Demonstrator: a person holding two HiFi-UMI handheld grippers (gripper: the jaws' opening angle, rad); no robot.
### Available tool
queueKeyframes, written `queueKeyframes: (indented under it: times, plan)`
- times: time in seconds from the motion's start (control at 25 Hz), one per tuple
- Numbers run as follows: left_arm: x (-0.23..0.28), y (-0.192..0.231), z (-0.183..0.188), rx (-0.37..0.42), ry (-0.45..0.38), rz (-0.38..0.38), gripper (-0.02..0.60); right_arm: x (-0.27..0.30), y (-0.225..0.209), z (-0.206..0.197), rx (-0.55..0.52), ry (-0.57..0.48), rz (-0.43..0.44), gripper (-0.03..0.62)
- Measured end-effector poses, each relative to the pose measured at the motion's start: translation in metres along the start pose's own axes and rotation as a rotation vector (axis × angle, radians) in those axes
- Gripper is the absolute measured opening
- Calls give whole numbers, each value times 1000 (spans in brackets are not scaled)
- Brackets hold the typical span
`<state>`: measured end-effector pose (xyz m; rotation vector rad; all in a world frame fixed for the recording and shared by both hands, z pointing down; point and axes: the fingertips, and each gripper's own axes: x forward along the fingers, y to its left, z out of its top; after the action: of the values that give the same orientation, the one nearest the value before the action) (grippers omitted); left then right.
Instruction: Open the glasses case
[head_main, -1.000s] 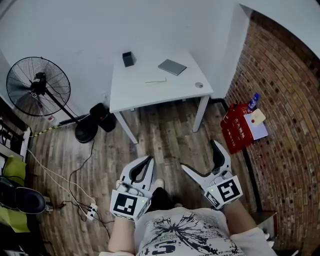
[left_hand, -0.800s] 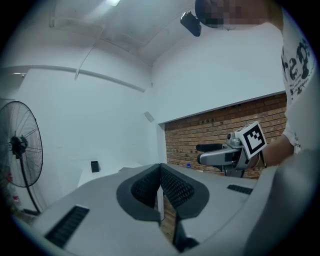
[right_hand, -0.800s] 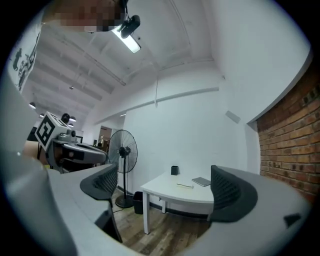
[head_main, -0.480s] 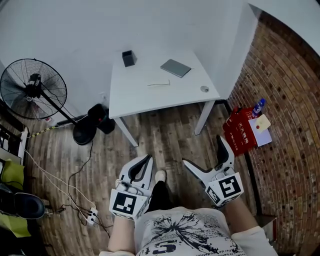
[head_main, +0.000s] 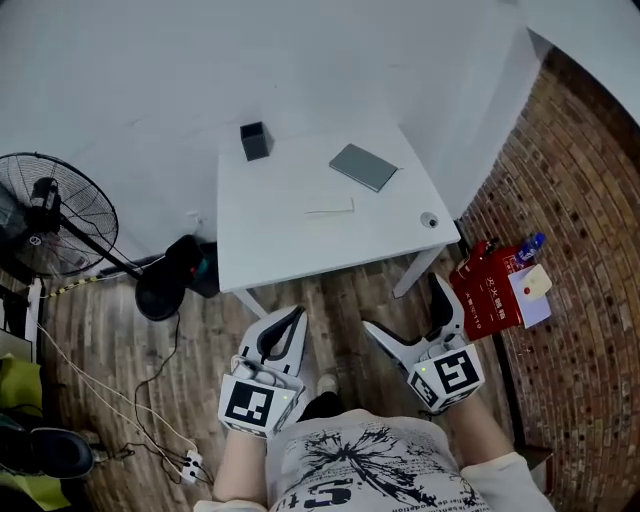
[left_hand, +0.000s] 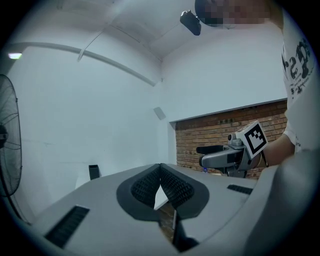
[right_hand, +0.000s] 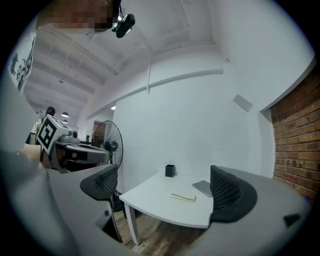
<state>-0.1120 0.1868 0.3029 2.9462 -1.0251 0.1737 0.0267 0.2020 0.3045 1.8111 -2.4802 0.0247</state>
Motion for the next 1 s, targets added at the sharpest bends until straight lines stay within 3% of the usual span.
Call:
queueKeyframes:
  times: [0.36, 0.8, 1.0]
  plan:
    - [75, 108, 7, -11, -13, -24, 14, 126, -33, -1, 5, 43, -39, 583]
    - [153, 163, 0, -25, -38, 17, 14, 225, -80, -27, 25, 106, 25, 582]
    - [194, 185, 0, -39, -28, 77, 14, 270, -115, -38, 1, 136, 84, 581]
